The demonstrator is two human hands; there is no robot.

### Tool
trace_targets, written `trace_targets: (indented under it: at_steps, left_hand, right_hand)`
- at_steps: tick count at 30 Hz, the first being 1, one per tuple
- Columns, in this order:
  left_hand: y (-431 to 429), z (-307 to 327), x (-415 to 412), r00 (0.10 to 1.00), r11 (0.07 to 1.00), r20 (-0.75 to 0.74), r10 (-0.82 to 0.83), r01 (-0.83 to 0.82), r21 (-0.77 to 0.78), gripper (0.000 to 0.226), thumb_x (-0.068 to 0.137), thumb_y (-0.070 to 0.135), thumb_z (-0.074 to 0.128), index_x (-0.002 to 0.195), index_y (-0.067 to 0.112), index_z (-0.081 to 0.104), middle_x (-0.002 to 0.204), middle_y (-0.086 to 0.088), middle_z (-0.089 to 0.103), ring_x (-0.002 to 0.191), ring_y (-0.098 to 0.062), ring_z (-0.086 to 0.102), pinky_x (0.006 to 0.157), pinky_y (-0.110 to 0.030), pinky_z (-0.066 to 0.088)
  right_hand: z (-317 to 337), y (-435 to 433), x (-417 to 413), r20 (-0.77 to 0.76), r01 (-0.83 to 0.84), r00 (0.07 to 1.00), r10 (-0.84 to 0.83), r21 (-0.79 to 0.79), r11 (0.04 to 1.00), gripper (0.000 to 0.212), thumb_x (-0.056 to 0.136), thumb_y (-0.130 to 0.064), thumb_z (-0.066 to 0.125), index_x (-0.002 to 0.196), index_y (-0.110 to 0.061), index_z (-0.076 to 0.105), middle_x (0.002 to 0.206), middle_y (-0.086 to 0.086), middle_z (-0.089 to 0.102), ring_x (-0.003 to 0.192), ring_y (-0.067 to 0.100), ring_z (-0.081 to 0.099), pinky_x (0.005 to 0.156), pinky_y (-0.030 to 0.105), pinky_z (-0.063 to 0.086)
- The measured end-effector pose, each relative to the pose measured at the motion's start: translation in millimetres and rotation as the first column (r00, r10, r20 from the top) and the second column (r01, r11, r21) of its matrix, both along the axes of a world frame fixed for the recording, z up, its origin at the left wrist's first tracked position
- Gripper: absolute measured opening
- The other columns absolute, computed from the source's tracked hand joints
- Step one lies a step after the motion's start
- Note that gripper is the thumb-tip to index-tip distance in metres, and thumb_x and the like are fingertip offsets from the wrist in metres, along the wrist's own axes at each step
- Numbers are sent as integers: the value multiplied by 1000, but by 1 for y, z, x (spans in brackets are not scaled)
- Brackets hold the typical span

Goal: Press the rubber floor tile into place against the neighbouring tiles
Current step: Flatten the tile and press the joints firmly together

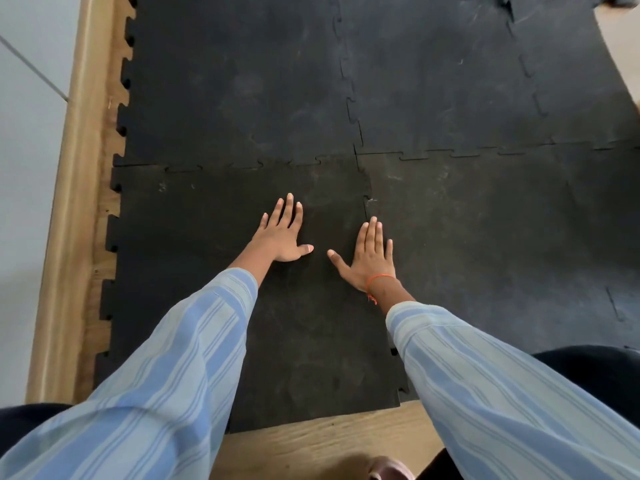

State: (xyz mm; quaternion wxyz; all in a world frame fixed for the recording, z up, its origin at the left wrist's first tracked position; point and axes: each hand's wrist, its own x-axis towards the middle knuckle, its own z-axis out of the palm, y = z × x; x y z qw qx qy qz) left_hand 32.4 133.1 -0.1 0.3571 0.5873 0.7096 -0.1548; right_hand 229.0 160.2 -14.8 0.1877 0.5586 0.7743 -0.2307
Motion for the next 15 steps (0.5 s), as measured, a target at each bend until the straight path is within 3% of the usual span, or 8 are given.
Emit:
trace_targets:
  at_steps: [8, 15]
  left_hand:
    - [-3, 4, 8, 999, 1000, -48, 2, -2, 2, 88, 96, 53, 38, 150, 16, -20, 155, -6, -34, 146, -24, -23, 119, -46, -1]
    - [-57, -14, 47, 993, 981, -109, -40, 60, 187, 68, 102, 44, 19, 151, 13, -15, 158, -7, -26, 147, -23, -18, 119, -45, -2]
  right_hand:
    - [3, -4, 5, 1, -21, 1000, 21, 6, 1000, 100, 85, -75, 19, 148, -7, -17, 158, 8, -26, 145, 20, -24, 119, 45, -10]
    - [10, -78, 31, 8, 22, 1000, -22, 37, 999, 80, 95, -60, 14, 150, -8, -12, 160, 7, -20, 147, 18, -20, 119, 45, -10]
